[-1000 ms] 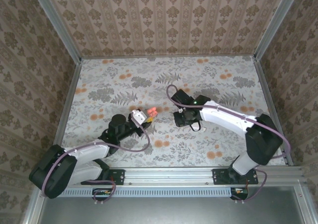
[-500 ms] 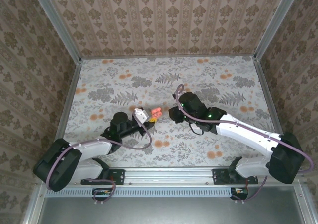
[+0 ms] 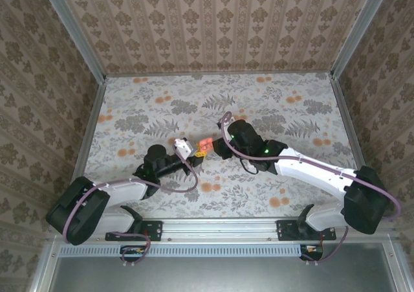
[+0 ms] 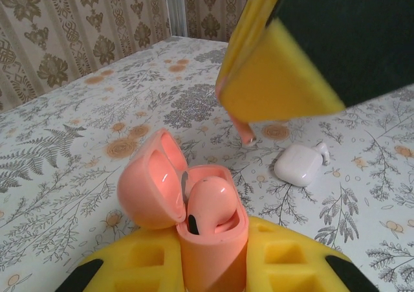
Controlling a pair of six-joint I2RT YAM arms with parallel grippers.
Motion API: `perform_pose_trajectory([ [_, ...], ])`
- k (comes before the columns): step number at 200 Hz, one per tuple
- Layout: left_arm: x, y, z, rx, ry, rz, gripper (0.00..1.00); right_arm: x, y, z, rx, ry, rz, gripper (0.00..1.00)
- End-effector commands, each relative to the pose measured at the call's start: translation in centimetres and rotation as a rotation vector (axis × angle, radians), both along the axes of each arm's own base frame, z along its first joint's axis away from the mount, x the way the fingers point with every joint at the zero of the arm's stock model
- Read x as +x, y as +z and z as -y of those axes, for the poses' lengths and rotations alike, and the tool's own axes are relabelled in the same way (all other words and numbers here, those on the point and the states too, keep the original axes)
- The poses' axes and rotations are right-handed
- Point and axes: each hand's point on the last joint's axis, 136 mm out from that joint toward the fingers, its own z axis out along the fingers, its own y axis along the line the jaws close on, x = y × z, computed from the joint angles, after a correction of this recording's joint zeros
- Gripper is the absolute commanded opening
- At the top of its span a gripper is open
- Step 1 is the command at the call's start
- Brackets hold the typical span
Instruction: Insert the wireless bluetooth earbuds into the charging case
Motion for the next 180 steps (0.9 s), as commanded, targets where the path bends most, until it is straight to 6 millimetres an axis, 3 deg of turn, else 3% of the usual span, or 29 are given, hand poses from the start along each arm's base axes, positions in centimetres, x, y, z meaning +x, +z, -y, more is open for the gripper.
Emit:
perform_pose_trajectory([
  [1, -0.1, 2.3, 0.9, -0.062, -0.034, 0.029, 0.09, 0.4, 1.7, -1.4, 0.031, 0.034, 0.046, 0.24],
  [136, -0.3, 2.9, 0.7, -0.080, -0.032, 0.026, 0.09, 0.9, 2.2, -1.8, 0.032, 0.018, 0.088, 0.24],
  [144, -0.3, 2.9, 0.7, -0.081, -0.032, 0.025, 0.09, 1.1, 1.0, -1.9, 0.011, 0.016, 0.071, 0.24],
  [180, -0.5, 3.2, 0.5, -0.089, -0.026, 0.025, 0.09, 1.1, 0.6, -1.9, 0.001, 0.012, 0.072, 0.24],
])
